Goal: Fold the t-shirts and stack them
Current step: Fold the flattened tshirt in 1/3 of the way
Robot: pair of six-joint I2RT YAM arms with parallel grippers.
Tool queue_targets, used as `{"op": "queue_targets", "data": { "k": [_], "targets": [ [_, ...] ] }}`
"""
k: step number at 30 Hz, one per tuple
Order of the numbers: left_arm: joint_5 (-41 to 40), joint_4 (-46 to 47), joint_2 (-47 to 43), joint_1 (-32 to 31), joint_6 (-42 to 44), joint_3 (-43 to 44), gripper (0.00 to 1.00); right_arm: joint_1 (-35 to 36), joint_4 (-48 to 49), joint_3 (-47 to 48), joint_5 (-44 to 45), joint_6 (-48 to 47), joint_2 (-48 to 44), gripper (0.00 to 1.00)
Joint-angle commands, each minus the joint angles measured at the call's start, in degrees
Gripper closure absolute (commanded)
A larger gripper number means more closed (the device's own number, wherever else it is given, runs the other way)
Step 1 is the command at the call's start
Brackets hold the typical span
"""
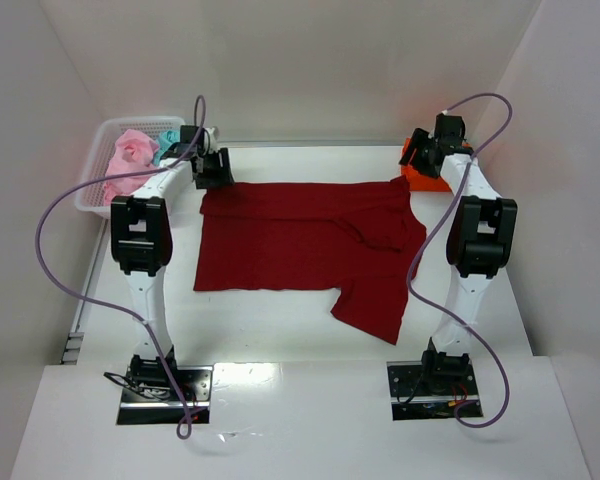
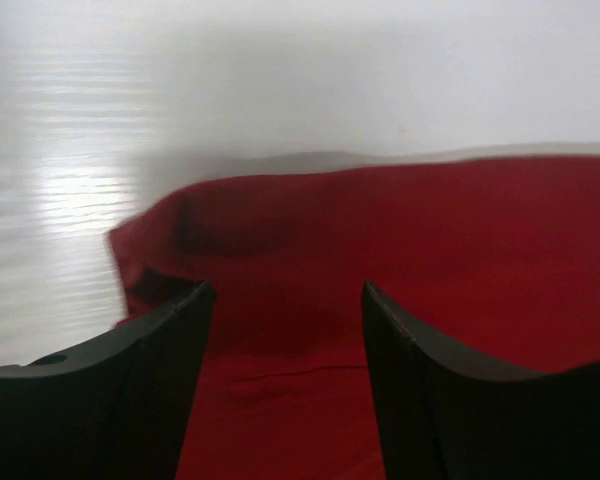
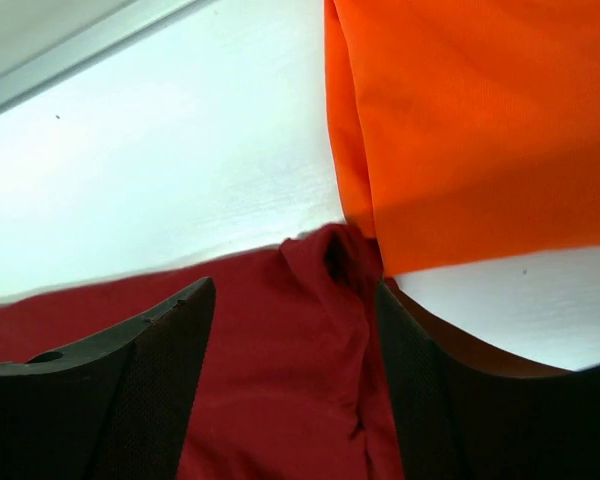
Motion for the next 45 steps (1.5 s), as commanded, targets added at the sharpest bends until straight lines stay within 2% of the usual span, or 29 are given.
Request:
{"op": "queue_targets", "data": {
  "k": [1,2,6,13,17,20,21,23,26,43,45],
  "targets": [
    [3.2,2.9,-1.7,-1.9,1.3,-1.6,0.30,0.3,1.2,3.4,0.3,-0.8,2.6,0.36],
    [3.2,2.9,-1.1,-1.9,0.7,-1.6,0.30,0.3,1.2,4.1,0.3,-0.8,3.5,0.40],
    [3.2,2.9,-0.5,-2.5,0.0,-2.7,0.30,0.3,0.7,5.4,0.3,-1.4,5.5,0.42],
    [-0.4,2.4,-0.5,-2.5,-0.7,-3.8,0.28,0.3,0.1,6.0,0.3,-1.9,8.2,0.42],
    [-2.1,1.3,0.0,-2.5,-0.7,-3.7,0.27,0.3,0.1,6.5,-0.3,-1.9,9.4,0.51],
    [-3.2,1.3,0.0,-2.5,-0.7,-3.7,0.27,0.3,0.1,7.7,-0.8,-1.9,10.0,0.64],
    [-3.9,1.3,0.0,-2.5,-0.7,-3.7,0.27,0.3,0.1,7.7,-0.8,-1.9,10.6,0.74],
    [-5.3,0.7,0.0,-2.5,-1.2,-3.7,0.27,0.3,0.1,8.4,-0.3,-1.9,10.6,0.85],
    [-6.0,0.1,0.5,-2.5,-1.2,-3.7,0.27,0.3,0.1,8.4,1.5,-1.9,10.6,0.93],
    [-7.0,-1.5,1.6,-1.9,-1.7,-2.1,0.27,-2.5,0.6,5.6,3.9,-1.9,8.4,0.95],
    [-7.0,-1.5,2.1,-1.9,-1.7,-1.6,0.27,-2.5,0.6,5.6,2.3,-1.9,8.4,0.89]
  ]
}}
